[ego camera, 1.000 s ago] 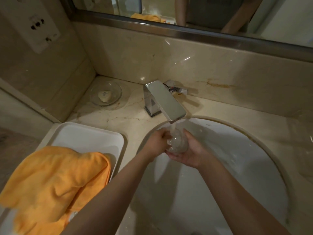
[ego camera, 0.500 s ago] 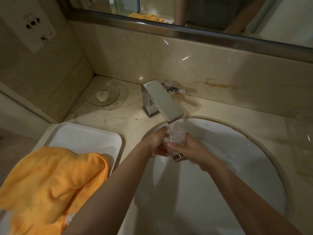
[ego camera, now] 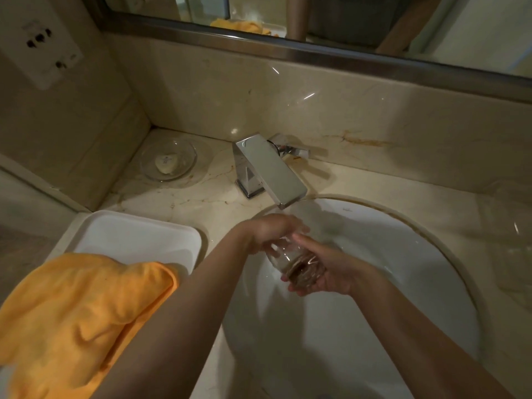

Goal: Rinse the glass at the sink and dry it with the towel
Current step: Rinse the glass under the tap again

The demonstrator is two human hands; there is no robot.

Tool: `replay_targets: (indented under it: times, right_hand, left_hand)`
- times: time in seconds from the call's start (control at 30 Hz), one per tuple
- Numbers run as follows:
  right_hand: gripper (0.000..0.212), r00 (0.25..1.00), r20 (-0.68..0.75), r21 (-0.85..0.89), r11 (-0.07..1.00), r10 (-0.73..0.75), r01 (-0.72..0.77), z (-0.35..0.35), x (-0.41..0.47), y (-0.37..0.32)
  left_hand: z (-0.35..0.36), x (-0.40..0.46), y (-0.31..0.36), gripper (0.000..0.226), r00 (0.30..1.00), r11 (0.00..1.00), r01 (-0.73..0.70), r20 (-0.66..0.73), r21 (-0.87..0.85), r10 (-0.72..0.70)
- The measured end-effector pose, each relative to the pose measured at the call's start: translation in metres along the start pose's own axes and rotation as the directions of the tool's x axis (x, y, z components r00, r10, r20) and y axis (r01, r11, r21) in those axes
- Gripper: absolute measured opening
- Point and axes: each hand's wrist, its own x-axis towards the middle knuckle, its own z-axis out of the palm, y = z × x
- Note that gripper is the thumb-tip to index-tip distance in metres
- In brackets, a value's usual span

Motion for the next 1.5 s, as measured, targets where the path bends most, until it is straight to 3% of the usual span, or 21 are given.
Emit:
replay_targets:
  times: [0.1,0.17,0.23,0.37,0.53,0.67,0.8,0.87,0.93,1.07,1.17,1.23,1.37,1.43,1.5]
  right_hand:
    - [0.054,0.999,0.048,0.019,1.0,-0.019,0.018,-0.002,-0.005,-0.001]
    - [0.053,0.998,0.057,0.079,0.996,-0.039,0.035,-0.003,-0.007,-0.001]
    - [0.055,0.997,0.051,0.137,0.99,-0.053,0.045,-0.005,-0.005,0.0]
    - [0.059,0.999,0.028,0.198,0.98,-0.04,0.034,-0.006,0.0,0.009]
    - [0.059,0.999,0.003,0.34,0.94,-0.043,0.039,0.001,0.007,0.015]
    - [0.061,0.999,0.007,0.467,0.884,-0.038,0.03,0.01,0.015,0.013]
    - [0.063,0.997,-0.072,0.557,0.83,0.01,0.031,0.017,0.023,0.013]
    - [0.065,0.99,-0.137,0.496,0.867,0.026,0.046,0.02,0.027,0.013]
    - [0.067,0.978,-0.206,0.394,0.918,0.045,0.04,0.022,0.029,0.013]
    - [0.077,0.936,-0.349,-0.017,0.998,0.051,-0.06,0.019,0.023,0.005]
    - [0.068,0.91,-0.413,-0.35,0.929,-0.043,-0.115,0.009,0.01,-0.01]
    - [0.063,0.887,-0.426,-0.533,0.841,-0.178,-0.088,-0.002,0.004,-0.027]
    - [0.053,0.743,-0.485,-0.593,0.798,-0.46,0.107,-0.015,-0.002,-0.068]
    - [0.045,0.685,-0.467,-0.593,0.773,-0.558,0.225,-0.014,-0.004,-0.087]
    - [0.044,0.674,-0.446,-0.573,0.766,-0.589,0.29,-0.012,-0.003,-0.103]
  left_hand:
    - [-0.002,0.004,-0.001,0.029,0.978,0.986,-0.019,0.203,-0.165,0.053]
    - [-0.003,0.01,-0.008,0.039,0.956,0.936,-0.086,0.237,-0.34,0.174]
    - [-0.001,0.011,-0.012,0.044,0.943,0.895,-0.151,0.21,-0.421,0.258]
    - [0.002,0.014,-0.022,0.043,0.94,0.877,-0.226,0.14,-0.423,0.31]
    - [0.001,0.012,-0.041,0.031,0.974,0.799,-0.153,0.05,-0.581,0.223]
    - [0.006,0.01,-0.052,0.055,0.988,0.749,-0.152,-0.081,-0.644,0.131]
    - [0.02,0.01,-0.05,0.046,0.975,0.809,-0.193,-0.2,-0.555,0.096]
    - [0.026,0.013,-0.046,0.046,0.97,0.863,-0.122,-0.241,-0.49,0.0]
    - [0.027,0.018,-0.044,0.062,0.966,0.865,-0.015,-0.232,-0.502,-0.118]
    - [0.021,0.016,-0.038,0.047,0.991,0.732,0.101,0.0,-0.673,-0.136]
    - [0.021,0.014,-0.034,0.053,0.989,0.625,0.137,0.068,-0.769,-0.133]
    - [0.022,0.015,-0.031,0.058,0.989,0.614,0.125,0.05,-0.779,-0.138]
    - [0.034,0.014,-0.025,0.053,0.994,0.495,0.094,0.054,-0.864,-0.094]
    - [0.039,0.013,-0.023,0.049,0.998,0.377,0.066,0.057,-0.924,-0.036]
    - [0.042,0.015,-0.024,0.047,0.999,0.243,0.042,0.043,-0.969,-0.002]
